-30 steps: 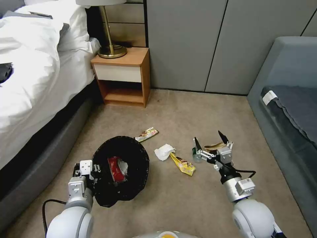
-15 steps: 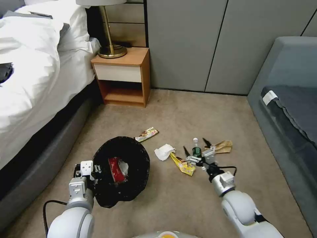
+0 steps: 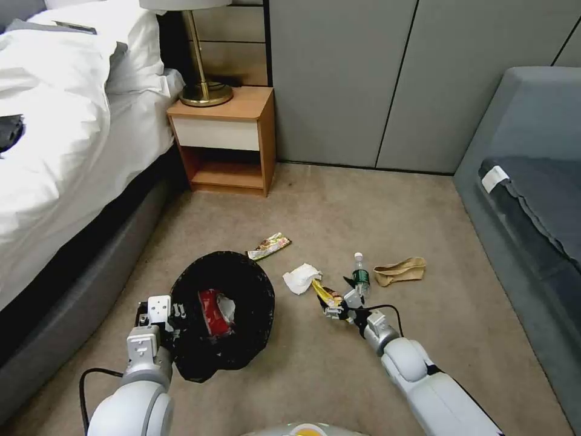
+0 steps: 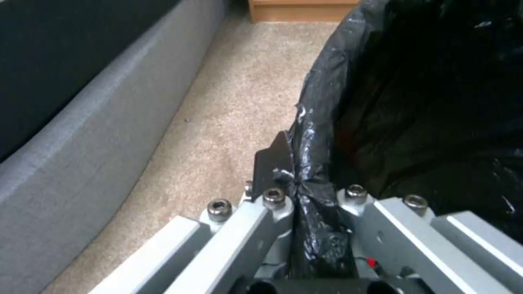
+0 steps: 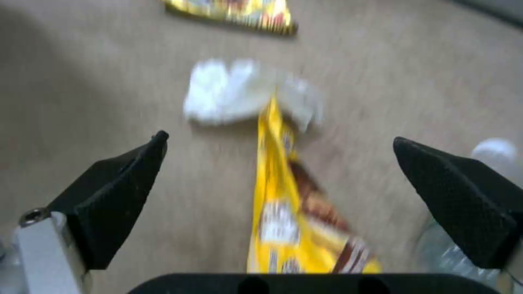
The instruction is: Pick up the trash bin, then pick up the garbage from the floor and place it into the trash bin.
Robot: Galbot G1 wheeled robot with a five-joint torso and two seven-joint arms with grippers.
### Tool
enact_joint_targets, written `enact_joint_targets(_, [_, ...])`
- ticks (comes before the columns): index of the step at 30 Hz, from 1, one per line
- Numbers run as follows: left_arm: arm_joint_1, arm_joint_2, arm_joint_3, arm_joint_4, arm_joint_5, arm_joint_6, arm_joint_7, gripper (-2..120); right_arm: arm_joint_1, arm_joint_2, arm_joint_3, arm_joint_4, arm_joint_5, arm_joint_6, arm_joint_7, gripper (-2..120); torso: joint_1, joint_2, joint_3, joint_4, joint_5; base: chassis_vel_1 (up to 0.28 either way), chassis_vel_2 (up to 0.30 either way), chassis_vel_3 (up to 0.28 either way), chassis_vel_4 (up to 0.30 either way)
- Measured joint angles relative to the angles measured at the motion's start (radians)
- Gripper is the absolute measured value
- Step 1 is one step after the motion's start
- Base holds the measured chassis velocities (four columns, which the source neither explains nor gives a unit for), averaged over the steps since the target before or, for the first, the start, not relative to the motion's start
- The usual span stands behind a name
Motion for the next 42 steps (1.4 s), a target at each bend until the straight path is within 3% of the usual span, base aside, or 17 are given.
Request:
enact_joint_targets(13, [0.01, -0.004, 0.004, 0.0, 0.009, -0.007, 0.0, 1, 0.128, 0.074, 0.066, -0.308, -0.134, 0.06, -0.057, 100, 0.0, 0.0, 0.0, 0.0, 0.0005, 0.0, 0.0, 0.0, 0.0])
enact_joint_targets(22, [0.014, -0.002, 0.001, 0.002, 0.009, -0.01, 0.0, 1, 0.194, 0.102, 0.114, -0.431, -0.166, 0.093, -0.072, 100, 0.0, 0.0, 0.0, 0.0003, 0.0002, 0.0, 0.0, 0.0, 0.0])
enact_joint_targets(28, [0.014, -0.004, 0.003, 0.003, 0.011, -0.01, 0.0, 1, 0.219, 0.12, 0.145, -0.49, -0.191, 0.122, -0.077, 86, 0.0, 0.0, 0.0, -0.0002, -0.0003, 0.0, 0.0, 0.0, 0.0])
enact_joint_targets(42, [0.01, -0.004, 0.005, 0.005, 0.012, -0.01, 0.0, 1, 0.204, 0.124, 0.143, -0.468, -0.169, 0.12, -0.069, 50, 0.0, 0.0, 0.0, 0.0004, 0.0005, 0.0, 0.0, 0.0, 0.0])
